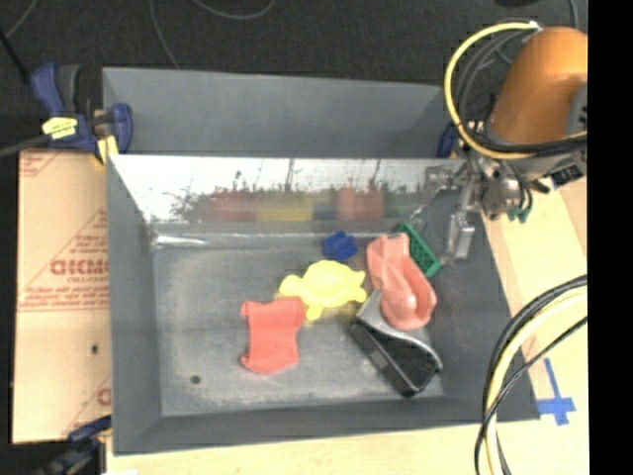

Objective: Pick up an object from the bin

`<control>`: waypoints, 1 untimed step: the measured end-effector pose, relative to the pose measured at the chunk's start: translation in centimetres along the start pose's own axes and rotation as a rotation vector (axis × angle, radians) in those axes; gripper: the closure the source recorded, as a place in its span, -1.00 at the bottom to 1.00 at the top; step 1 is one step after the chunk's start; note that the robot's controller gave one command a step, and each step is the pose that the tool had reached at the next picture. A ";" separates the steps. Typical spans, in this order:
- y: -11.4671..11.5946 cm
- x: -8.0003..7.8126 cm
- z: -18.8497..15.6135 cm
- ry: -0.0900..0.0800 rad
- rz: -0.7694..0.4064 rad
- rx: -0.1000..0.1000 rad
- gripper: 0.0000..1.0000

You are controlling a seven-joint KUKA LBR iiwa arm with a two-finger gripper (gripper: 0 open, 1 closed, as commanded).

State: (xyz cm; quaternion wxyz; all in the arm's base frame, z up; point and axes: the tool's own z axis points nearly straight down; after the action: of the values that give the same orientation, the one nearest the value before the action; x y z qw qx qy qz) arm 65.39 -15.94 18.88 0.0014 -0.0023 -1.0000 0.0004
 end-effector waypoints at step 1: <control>0.1 -0.1 -0.6 -0.008 -0.003 0.002 -1.00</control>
Offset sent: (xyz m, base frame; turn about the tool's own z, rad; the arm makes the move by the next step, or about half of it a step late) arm -0.0302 0.1035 -0.1188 0.0047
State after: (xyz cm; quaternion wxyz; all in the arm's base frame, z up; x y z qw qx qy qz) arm 65.54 -15.88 19.46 -0.0025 -0.0008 -1.0000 0.0012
